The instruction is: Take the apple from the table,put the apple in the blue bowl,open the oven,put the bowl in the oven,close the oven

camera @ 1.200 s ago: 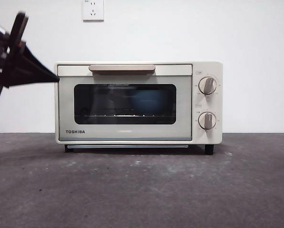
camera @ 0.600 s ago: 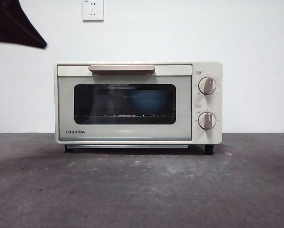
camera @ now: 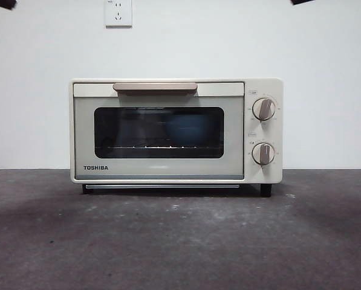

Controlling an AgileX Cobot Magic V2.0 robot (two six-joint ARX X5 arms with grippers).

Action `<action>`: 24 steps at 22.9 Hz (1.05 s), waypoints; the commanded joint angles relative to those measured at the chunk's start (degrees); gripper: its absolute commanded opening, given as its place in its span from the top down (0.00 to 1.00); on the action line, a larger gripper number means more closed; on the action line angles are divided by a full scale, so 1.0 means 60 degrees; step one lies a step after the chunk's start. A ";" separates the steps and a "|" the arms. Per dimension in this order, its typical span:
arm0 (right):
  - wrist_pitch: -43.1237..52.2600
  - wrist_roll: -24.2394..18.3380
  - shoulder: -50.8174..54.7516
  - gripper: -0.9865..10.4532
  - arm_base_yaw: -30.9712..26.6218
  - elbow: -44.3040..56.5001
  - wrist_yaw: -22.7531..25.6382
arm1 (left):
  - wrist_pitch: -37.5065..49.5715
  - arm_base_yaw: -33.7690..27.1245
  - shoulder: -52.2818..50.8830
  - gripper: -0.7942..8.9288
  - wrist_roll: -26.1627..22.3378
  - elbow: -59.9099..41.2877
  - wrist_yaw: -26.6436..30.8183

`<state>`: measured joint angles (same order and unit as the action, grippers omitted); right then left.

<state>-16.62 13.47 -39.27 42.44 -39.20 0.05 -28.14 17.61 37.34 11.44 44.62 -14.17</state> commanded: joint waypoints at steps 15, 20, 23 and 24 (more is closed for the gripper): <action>0.0758 -0.0131 -0.0062 0.91 0.0095 0.0106 0.0470 | -0.0233 0.0044 -0.0211 0.91 -0.0226 0.0120 0.0117; 0.0772 -0.0117 -0.0036 0.91 0.0091 0.0102 0.0605 | -0.0233 0.0044 -0.0171 0.91 -0.0222 0.0120 0.0117; 0.0776 -0.0117 0.0109 0.91 0.0091 0.0102 0.0918 | -0.0189 0.0044 -0.0120 0.91 -0.0226 0.0120 0.0117; 0.0772 -0.0117 0.0168 0.91 0.0091 0.0102 0.1035 | -0.0146 0.0044 -0.0109 0.91 -0.0226 0.0120 0.0117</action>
<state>-12.58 13.26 -38.50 42.44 -38.17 5.58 -30.13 17.69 36.32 11.03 44.62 -13.61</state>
